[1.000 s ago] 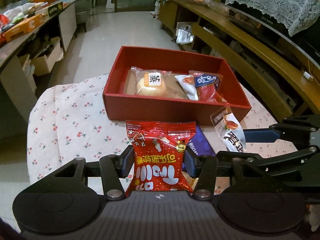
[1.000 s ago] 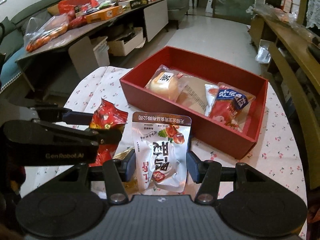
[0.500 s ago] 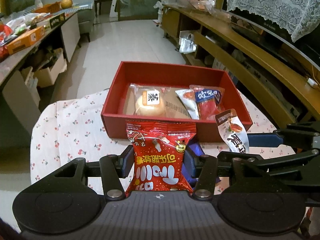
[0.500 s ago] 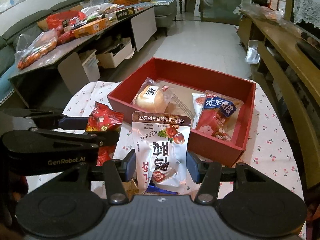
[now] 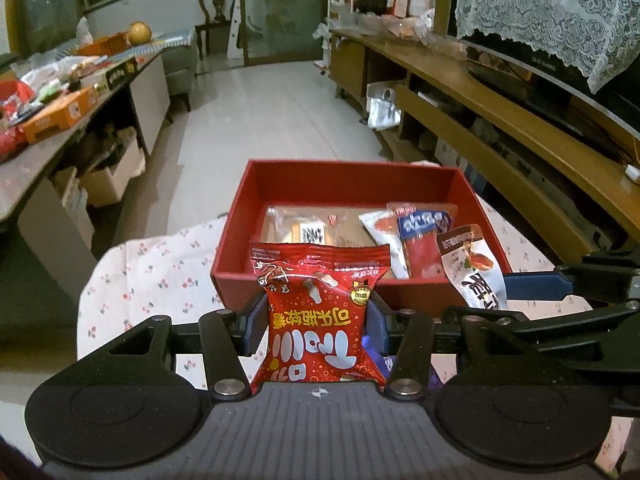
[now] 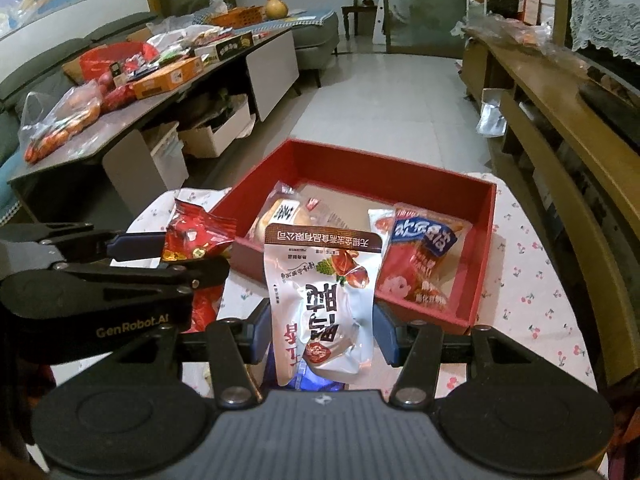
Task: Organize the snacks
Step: 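Carry the red candy bag with the left gripper while the right carries the chestnut bag over the red box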
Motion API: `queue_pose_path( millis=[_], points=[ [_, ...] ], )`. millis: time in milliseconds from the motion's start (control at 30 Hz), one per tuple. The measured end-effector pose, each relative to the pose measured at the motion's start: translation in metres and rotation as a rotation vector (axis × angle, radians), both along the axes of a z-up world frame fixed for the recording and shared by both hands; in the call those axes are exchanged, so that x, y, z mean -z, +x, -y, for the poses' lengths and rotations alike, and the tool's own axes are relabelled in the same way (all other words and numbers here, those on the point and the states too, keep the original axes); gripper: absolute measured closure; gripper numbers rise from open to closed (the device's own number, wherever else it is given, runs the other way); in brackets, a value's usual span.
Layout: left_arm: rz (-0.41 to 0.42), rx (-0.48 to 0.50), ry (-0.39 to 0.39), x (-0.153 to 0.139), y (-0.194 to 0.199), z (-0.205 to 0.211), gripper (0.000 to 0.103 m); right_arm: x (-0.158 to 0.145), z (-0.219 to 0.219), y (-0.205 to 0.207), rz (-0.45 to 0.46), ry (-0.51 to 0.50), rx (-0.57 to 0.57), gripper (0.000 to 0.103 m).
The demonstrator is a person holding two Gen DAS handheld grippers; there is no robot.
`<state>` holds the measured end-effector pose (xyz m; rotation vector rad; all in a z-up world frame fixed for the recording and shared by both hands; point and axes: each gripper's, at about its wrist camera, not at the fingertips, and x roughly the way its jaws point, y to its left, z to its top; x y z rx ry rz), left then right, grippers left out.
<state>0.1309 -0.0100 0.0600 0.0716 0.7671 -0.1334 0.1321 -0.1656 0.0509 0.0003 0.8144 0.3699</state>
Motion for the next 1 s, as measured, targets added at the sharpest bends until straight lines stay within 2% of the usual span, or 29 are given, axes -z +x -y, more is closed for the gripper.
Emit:
queue_pose_path(
  millis=[233, 467, 1000],
  points=[
    [0.032, -0.012, 0.001, -0.007, 0.015, 0.004, 0.046, -0.008, 0.003, 0.016, 0.026, 0.015, 0.033, 0.034],
    [0.061, -0.028, -0.013, -0.011, 0.046, 0.006, 0.046, -0.014, 0.007, 0.050, 0.043, 0.037, 0.074, 0.034],
    [-0.003, -0.078, -0.005, 0.024, 0.099, 0.004, 0.046, 0.020, 0.000, 0.111, 0.002, -0.007, 0.121, 0.034]
  ],
)
